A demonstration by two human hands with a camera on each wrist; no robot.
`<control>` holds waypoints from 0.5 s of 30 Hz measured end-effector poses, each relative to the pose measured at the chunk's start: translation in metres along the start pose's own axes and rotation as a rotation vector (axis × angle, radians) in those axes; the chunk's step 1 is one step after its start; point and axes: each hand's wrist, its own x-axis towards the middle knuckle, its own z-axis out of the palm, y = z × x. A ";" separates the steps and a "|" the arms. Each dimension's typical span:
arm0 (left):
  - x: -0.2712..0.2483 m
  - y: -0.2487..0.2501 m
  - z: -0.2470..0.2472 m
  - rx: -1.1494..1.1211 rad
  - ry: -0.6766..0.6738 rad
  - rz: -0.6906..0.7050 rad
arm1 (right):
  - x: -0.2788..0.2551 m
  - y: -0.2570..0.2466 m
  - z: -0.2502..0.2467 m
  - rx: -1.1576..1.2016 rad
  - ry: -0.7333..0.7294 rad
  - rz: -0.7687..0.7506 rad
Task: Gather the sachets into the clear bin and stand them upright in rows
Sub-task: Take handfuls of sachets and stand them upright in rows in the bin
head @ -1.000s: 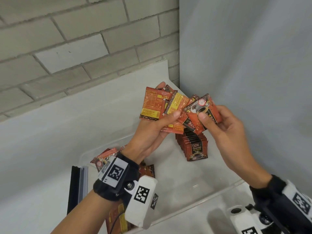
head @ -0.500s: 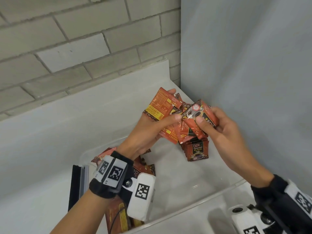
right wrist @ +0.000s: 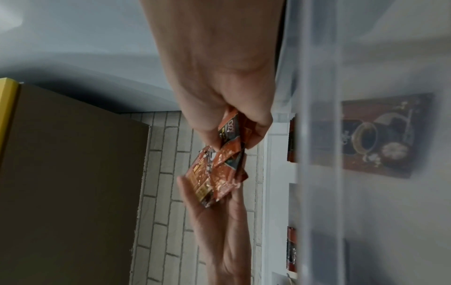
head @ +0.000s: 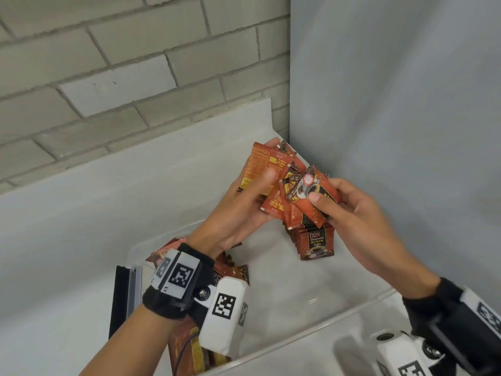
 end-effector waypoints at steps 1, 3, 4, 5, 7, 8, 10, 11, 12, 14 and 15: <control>0.000 0.002 -0.001 -0.081 -0.036 -0.015 | 0.001 0.000 0.000 0.012 0.006 0.006; 0.000 0.004 -0.003 -0.185 -0.033 -0.067 | 0.001 0.001 0.001 0.034 0.014 0.004; 0.000 0.003 -0.004 -0.165 0.003 -0.073 | 0.000 0.001 0.001 0.046 0.016 0.002; 0.001 0.002 -0.003 -0.116 0.040 -0.063 | 0.000 0.000 0.001 0.060 0.017 0.005; 0.000 0.001 0.000 -0.027 0.061 -0.052 | 0.000 0.000 0.001 0.093 0.021 0.014; 0.001 0.001 0.001 -0.005 0.084 -0.049 | -0.001 -0.001 0.001 0.100 0.025 0.018; 0.000 0.000 0.002 0.002 0.108 -0.043 | -0.001 -0.002 0.001 0.094 0.033 0.028; 0.001 -0.001 0.001 -0.001 0.108 -0.040 | -0.001 -0.002 0.001 0.094 0.034 0.032; 0.001 -0.001 0.001 0.000 0.107 -0.034 | -0.001 -0.002 0.001 0.101 0.032 0.038; 0.002 -0.001 0.001 0.003 0.127 -0.026 | -0.001 -0.003 0.001 0.121 0.025 0.054; 0.003 -0.001 0.001 0.000 0.143 -0.024 | 0.000 -0.003 0.002 0.125 0.023 0.056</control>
